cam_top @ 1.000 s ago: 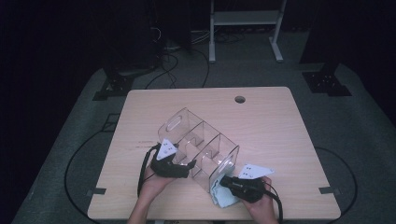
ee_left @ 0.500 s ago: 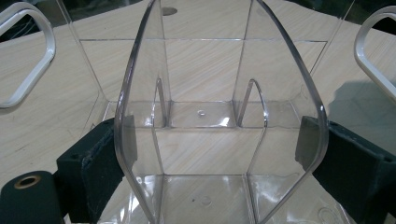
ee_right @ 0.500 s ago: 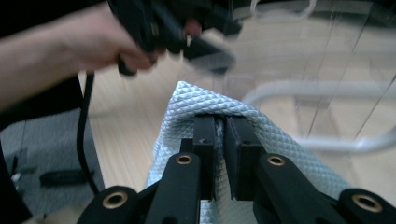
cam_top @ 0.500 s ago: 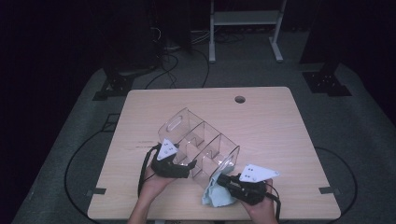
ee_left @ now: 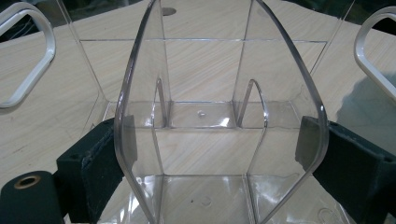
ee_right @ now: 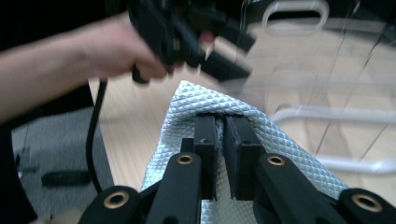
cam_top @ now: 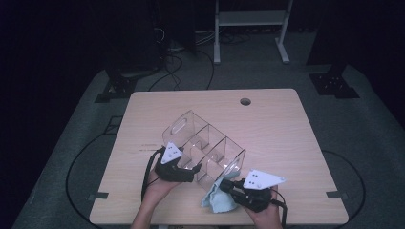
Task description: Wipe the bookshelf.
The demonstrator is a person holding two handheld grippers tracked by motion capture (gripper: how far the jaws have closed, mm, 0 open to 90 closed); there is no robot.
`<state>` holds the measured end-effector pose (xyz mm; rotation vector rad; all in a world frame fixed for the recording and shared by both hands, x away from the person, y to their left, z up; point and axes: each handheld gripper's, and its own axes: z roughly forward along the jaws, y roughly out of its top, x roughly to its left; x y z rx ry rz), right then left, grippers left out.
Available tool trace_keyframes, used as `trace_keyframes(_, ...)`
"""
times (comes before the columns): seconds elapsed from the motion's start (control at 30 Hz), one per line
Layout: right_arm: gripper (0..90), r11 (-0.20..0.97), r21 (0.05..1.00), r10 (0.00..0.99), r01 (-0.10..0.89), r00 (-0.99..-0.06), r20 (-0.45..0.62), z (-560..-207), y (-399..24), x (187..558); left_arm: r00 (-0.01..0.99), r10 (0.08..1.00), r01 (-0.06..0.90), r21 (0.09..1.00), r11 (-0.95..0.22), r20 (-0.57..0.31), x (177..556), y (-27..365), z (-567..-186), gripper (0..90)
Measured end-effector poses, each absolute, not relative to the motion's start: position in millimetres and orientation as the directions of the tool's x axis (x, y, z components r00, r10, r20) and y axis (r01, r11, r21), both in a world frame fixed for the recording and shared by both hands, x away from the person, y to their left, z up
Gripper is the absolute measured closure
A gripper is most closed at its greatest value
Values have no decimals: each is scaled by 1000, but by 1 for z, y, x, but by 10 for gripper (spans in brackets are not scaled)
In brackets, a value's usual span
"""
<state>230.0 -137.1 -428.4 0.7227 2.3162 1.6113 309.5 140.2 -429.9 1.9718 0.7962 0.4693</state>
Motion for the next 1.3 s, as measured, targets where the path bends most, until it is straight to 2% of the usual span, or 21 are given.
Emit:
trace_keyframes(0.1, 831, 304, 908, 512, 288, -853, 100, -440, -134, 231, 717, 697, 343, 867, -360, 5, 309, 141, -430, 91)
trace_keyframes(0.3, 832, 279, 925, 513, 257, -854, 82, -428, -137, 230, 718, 696, 343, 867, -362, 7, 310, 140, -430, 91)
trace_keyframes(0.53, 845, 316, 887, 518, 338, -845, 137, -462, -137, 238, 716, 698, 346, 868, -357, 2, 310, 140, -430, 91)
trace_keyframes(1.0, 882, 312, 889, 538, 334, -834, 125, -465, -137, 238, 717, 697, 345, 868, -358, 3, 310, 140, -430, 91)
trace_keyframes(1.03, 874, 314, 889, 541, 333, -833, 121, -465, -137, 237, 716, 698, 344, 868, -357, 4, 310, 140, -430, 91)
trace_keyframes(1.2, 692, 329, 890, 559, 316, -825, 85, -467, -134, 230, 717, 697, 347, 868, -356, 0, 310, 141, -430, 91)
trace_keyframes(1.3, 623, 339, 883, 575, 325, -814, 79, -469, -135, 229, 718, 696, 345, 867, -361, 4, 310, 141, -430, 91)
